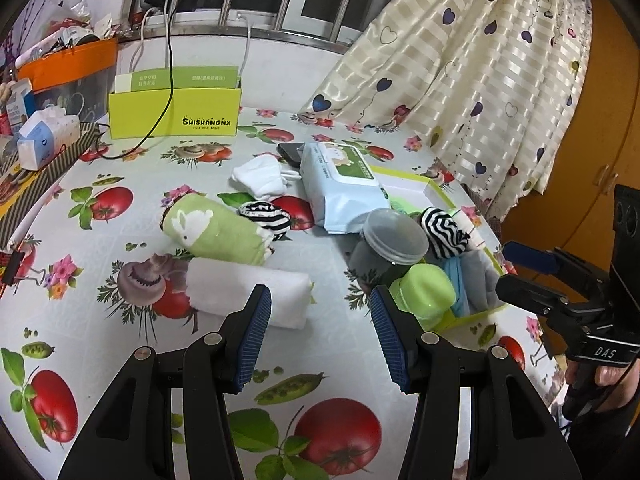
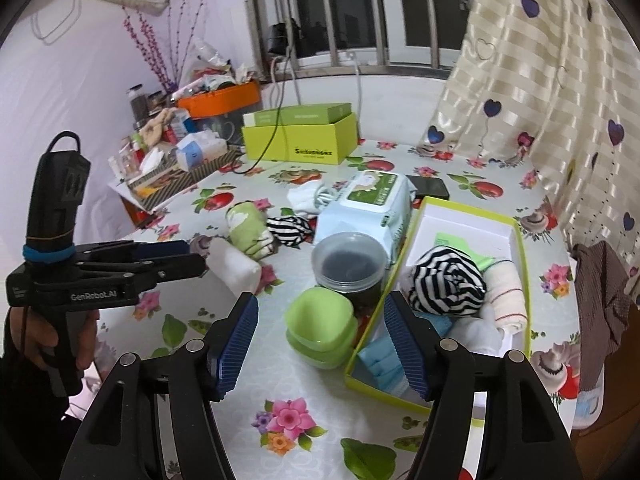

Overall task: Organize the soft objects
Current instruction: 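Withdraw both tools from the tray toward the white rolled towel, then grasp the white rolled towel with the right tool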

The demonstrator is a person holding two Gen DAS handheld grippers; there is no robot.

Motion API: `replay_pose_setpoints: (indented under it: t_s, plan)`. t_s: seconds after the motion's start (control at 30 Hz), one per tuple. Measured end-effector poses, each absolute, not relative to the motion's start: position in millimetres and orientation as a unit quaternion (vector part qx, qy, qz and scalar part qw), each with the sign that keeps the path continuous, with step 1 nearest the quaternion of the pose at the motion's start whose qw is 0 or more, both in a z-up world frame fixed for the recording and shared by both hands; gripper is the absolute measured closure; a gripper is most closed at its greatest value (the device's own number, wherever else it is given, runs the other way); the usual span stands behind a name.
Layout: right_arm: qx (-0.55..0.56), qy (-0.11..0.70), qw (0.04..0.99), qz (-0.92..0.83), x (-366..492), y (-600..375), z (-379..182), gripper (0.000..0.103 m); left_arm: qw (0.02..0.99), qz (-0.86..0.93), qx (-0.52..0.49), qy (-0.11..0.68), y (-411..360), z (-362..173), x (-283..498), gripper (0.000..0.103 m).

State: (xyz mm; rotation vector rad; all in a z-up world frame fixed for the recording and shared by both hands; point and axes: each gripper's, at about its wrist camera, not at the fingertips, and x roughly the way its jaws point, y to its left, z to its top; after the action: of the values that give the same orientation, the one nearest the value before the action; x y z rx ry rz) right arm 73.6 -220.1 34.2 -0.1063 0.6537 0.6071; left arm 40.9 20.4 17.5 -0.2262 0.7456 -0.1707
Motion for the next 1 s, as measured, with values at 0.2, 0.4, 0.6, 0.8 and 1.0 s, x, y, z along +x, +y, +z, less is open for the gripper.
replay_pose_setpoints:
  t_s: [0.2, 0.4, 0.6, 0.8, 1.0]
  plan:
    - [-0.064, 0.314, 0.895, 0.311, 73, -206, 36, 0.037, 0.921, -0.076, -0.115, 0.365, 34, 12, 38, 0.050]
    - [-0.083, 0.317, 0.885, 0.331, 77, -182, 35, 0.035, 0.920, -0.053, -0.118, 0.371, 54, 5, 39, 0.050]
    - [-0.115, 0.327, 0.869, 0.354, 84, -150, 31, 0.035, 0.915, -0.043, -0.122, 0.381, 70, -4, 38, 0.050]
    - [-0.143, 0.333, 0.852, 0.378, 94, -116, 23, 0.035, 0.912, -0.025, -0.132, 0.388, 87, -13, 37, 0.050]
    - [-0.156, 0.348, 0.842, 0.382, 110, -93, 14, 0.035, 0.910, -0.020, -0.145, 0.389, 100, -19, 38, 0.050]
